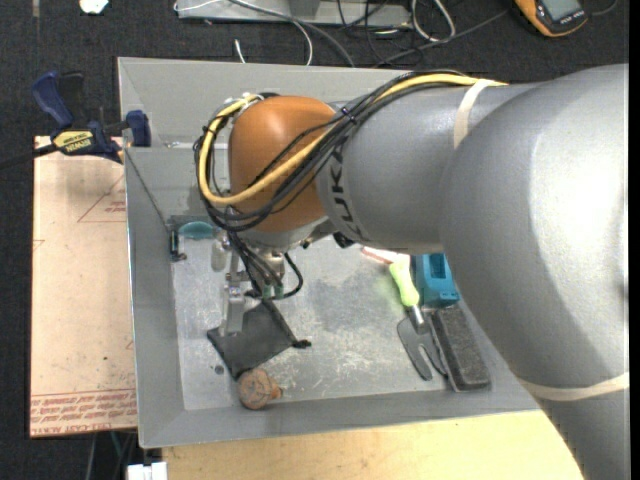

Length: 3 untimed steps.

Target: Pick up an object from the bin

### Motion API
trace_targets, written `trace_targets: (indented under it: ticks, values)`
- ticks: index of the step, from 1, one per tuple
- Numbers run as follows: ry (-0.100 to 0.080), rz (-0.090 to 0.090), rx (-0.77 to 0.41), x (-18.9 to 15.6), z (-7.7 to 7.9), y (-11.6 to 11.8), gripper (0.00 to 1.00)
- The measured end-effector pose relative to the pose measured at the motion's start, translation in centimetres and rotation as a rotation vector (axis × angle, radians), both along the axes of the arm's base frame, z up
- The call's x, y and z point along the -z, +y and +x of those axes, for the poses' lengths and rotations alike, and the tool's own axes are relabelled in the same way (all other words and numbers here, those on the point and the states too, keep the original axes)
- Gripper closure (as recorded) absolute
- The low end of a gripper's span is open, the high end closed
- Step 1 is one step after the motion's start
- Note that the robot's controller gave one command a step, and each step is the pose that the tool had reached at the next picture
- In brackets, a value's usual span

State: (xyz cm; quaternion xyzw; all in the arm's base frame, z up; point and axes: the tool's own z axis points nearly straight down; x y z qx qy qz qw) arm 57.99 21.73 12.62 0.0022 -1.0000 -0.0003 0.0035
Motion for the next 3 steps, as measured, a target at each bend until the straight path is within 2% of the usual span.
trace_targets:
  ticks: [1, 2, 3]
  values:
    - [-0.009, 0.003, 0.006, -0.4, 0.2, -0.2, 0.00]
    - [-0.007, 0.003, 0.105, 4.8, -2.7, -5.9, 0.00]
    - [-0.016, 0.004, 0.074, 5.4, -5.0, -7.2, 0.00]
